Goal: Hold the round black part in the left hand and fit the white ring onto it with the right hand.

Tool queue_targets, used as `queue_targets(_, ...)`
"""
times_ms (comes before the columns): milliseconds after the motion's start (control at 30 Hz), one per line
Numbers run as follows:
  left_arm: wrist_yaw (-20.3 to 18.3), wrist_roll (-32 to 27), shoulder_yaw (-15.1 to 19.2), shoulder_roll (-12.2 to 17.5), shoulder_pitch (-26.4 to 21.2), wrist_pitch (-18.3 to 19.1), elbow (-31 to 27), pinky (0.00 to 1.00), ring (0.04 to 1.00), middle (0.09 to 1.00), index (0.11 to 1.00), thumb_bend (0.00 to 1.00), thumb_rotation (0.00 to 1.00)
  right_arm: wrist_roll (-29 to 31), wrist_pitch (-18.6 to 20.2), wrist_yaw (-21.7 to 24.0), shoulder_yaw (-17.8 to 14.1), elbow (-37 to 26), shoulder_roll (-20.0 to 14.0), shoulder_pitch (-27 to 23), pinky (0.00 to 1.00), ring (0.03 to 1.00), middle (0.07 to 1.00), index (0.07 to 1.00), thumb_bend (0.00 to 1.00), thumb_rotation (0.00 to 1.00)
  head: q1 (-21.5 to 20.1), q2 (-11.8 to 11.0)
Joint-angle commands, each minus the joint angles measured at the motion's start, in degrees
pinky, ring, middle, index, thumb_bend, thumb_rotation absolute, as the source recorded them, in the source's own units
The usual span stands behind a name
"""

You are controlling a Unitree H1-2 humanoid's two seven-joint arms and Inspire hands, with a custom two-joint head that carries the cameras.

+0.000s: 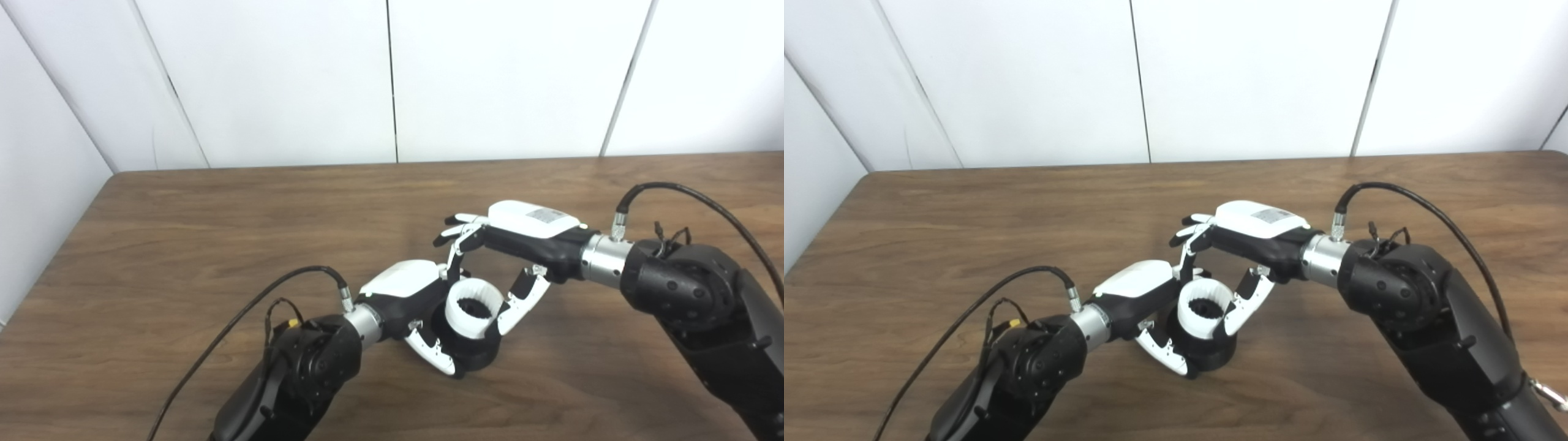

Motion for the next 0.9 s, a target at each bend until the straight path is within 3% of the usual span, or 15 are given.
queue_targets(0, -1.85, -0.28, -0.81, 0.02, 0.20, 0.93, 1.18, 0.90, 1.000, 0.972, 0.850, 1.00, 0.22, 0.50, -0.42, 0.03, -0.54, -1.23, -0.39, -2.82, 0.86, 0.975, 0.882, 0.594, 0.83, 0.24, 0.11, -0.03)
queue_targets(533, -2.02, -0.99, -0.07, 0.90, 0.57, 0.32, 0.81, 0.90, 1.000, 0.971, 0.853, 1.00, 0.22, 0.10, -0.02, 0.35, 0.02, -1.22, -0.15, -2.56, 0.86, 0.974, 0.883, 0.598, 0.84, 0.23, 0.30, 0.12)
queue_targets(867, -2.97, -0.83, 0.09, 1.24, 0.73, 1.79, -0.24, 0.90, 1.000, 0.967, 0.842, 1.00, 0.23, -0.07, -0.52, 0.06, 0.21, -1.30, -0.10, -1.97, 0.86, 0.973, 0.882, 0.600, 0.84, 0.24, 0.69, 0.21)
